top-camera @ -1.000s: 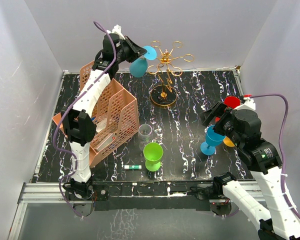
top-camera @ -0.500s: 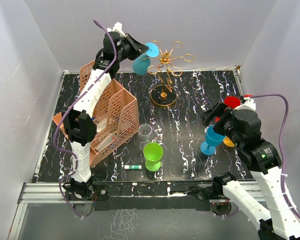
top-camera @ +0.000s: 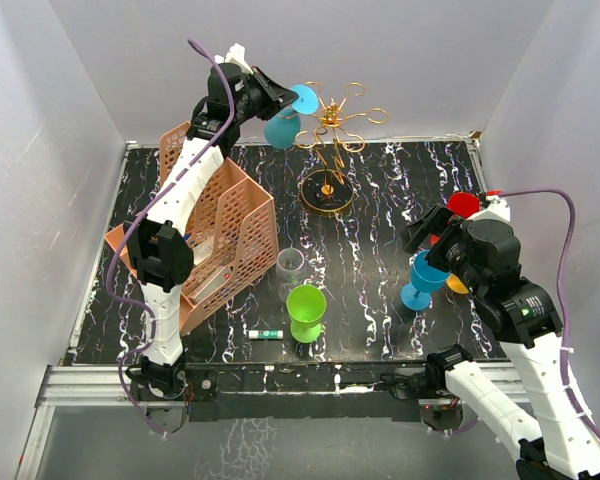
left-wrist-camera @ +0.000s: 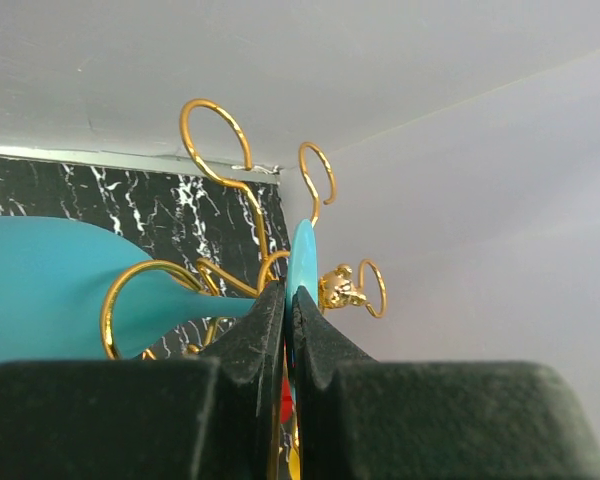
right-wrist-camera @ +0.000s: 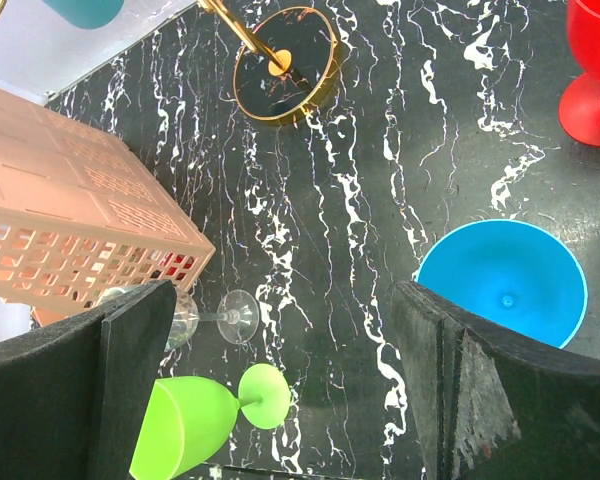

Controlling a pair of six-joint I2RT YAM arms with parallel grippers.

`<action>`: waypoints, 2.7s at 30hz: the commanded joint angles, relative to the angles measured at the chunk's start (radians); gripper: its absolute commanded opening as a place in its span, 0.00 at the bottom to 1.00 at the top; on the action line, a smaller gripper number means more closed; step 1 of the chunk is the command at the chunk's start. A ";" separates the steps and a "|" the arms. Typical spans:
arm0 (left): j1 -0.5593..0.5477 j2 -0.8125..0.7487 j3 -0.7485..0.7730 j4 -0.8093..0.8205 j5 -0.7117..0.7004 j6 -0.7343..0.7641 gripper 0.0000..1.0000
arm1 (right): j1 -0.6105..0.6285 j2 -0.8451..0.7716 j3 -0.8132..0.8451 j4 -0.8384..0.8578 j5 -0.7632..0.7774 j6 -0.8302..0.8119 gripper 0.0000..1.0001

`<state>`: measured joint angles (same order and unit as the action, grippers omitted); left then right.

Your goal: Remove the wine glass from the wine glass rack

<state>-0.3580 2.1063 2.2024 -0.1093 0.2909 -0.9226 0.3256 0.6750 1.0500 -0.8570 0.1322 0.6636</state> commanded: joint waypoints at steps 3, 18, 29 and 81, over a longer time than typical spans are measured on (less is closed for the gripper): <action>0.010 -0.048 0.042 -0.037 -0.061 0.041 0.00 | 0.004 -0.010 0.013 0.041 0.024 0.003 0.98; 0.000 -0.081 -0.030 0.000 -0.095 0.012 0.00 | 0.004 -0.005 0.014 0.033 0.030 0.007 0.98; -0.036 -0.019 0.029 -0.002 -0.065 -0.010 0.00 | 0.004 -0.003 0.018 0.033 0.034 0.007 0.98; 0.167 -0.556 -0.477 1.008 0.468 -0.566 0.00 | 0.004 0.008 -0.041 0.199 -0.198 0.059 0.98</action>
<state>-0.1257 1.5585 1.8389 0.5697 0.6697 -1.2812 0.3256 0.6853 1.0306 -0.7914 0.0181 0.7055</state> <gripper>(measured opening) 0.027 0.984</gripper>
